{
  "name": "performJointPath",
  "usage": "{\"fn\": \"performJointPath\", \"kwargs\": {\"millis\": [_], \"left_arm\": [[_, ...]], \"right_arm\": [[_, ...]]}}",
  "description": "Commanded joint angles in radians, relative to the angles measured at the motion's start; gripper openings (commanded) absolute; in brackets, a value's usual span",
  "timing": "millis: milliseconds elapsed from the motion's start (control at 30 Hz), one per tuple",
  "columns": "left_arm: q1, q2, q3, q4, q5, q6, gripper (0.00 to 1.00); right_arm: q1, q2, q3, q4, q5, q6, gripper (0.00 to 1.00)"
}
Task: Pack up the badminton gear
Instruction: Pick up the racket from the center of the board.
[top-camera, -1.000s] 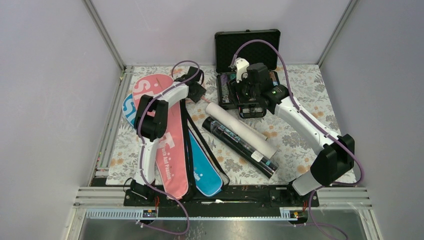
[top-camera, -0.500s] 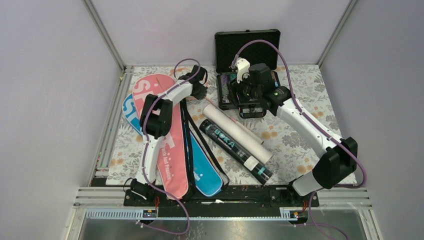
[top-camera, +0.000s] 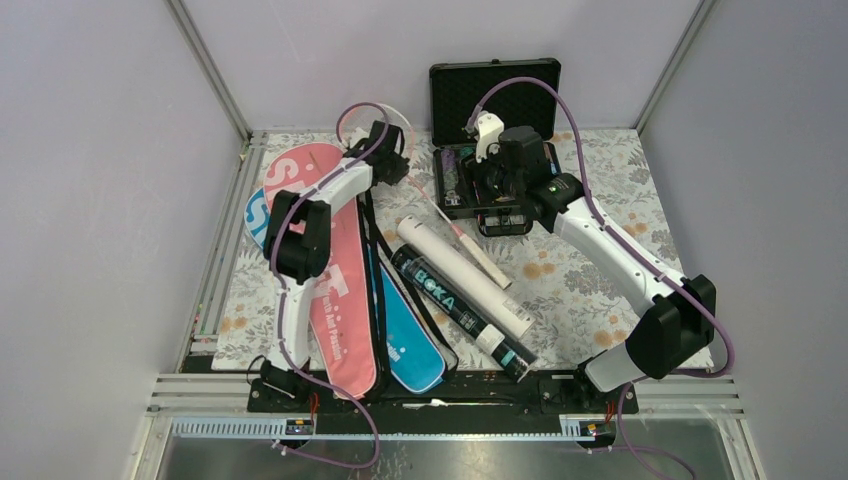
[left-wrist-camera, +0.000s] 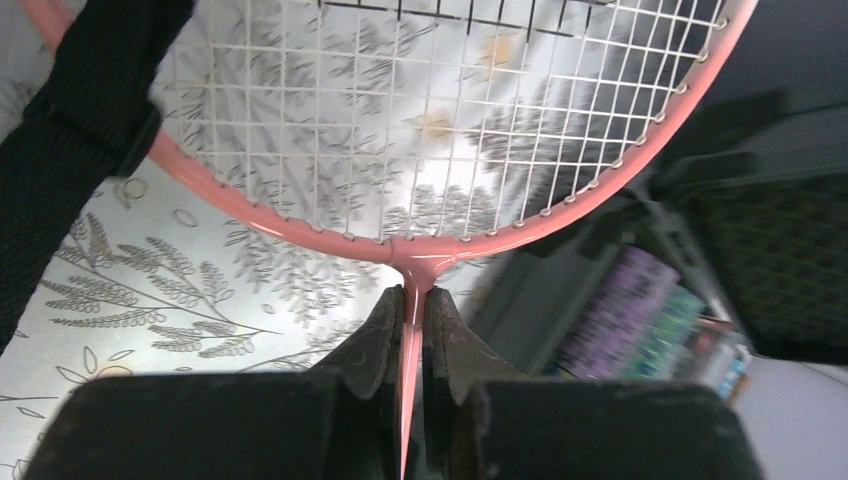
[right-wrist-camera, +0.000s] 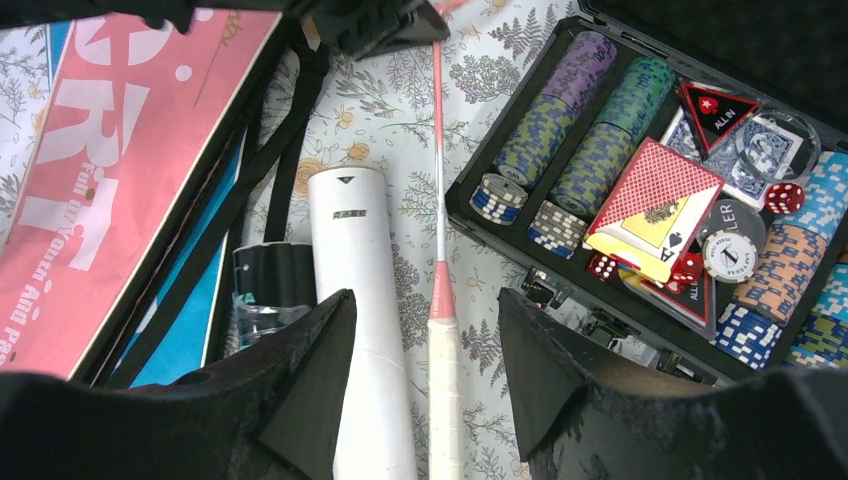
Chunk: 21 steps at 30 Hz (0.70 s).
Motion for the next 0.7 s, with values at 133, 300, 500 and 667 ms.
{"fn": "performJointPath", "kwargs": {"millis": [133,300,500,667], "left_arm": [[0.005,-0.277,-0.060,0.272,0.054,0.016,0.00],[0.006,-0.376,-0.115,0.276,0.121,0.064,0.00],[0.005,-0.551,-0.275,0.249,0.237,0.153,0.00],[0.005,-0.697,-0.376,0.150,0.270,0.256,0.00]], "right_arm": [[-0.002,-0.020,-0.013,-0.009,0.061,0.034,0.62],[-0.002,-0.044,-0.029,-0.037,-0.038,0.012,0.62],[-0.002,-0.085,0.000,-0.067,-0.187,0.143,0.64],[-0.002,-0.147,-0.095,0.024,-0.212,0.216,0.64]]}}
